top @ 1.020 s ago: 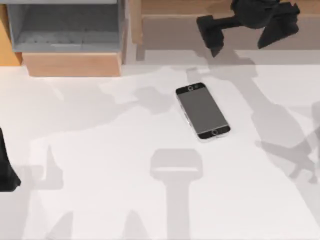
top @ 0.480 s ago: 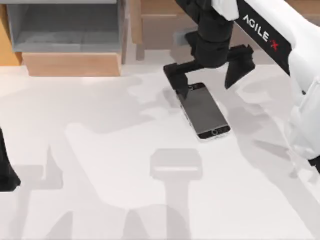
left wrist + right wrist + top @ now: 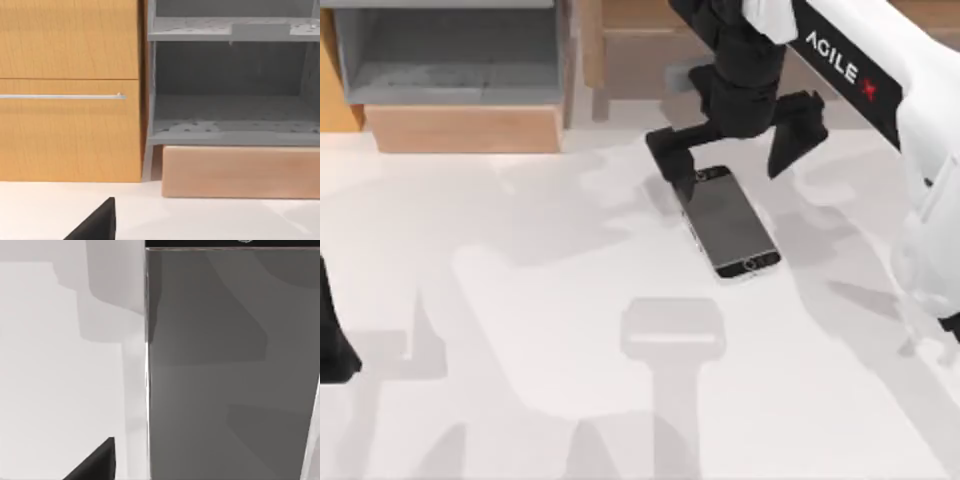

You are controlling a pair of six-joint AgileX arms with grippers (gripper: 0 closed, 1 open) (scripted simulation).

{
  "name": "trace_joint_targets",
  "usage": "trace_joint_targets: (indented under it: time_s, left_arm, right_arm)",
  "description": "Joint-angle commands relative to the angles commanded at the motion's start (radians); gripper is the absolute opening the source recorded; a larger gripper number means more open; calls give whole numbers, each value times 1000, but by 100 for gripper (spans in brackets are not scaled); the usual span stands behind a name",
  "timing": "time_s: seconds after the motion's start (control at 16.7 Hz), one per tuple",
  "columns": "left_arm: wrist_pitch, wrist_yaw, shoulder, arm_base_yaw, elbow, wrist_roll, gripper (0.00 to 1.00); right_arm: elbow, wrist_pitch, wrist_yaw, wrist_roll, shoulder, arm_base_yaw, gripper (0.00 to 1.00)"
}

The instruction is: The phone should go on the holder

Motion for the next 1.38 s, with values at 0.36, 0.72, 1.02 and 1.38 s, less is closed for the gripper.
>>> trace_joint_targets:
  time_s: [0.36,0.72,1.02,1.38]
  left_arm:
    - [0,0,0,0,0,0,100]
    - [0,0,0,0,0,0,100]
    - [0,0,0,0,0,0,100]
    - [0,0,0,0,0,0,100]
  right_arm:
    - [-309,243,-1,2,-51,3,100]
    - [-426,352,-1,3,-69,5,100]
    - [-426,352,-1,3,-69,5,77]
    - [-426,352,-1,3,-69,5,32]
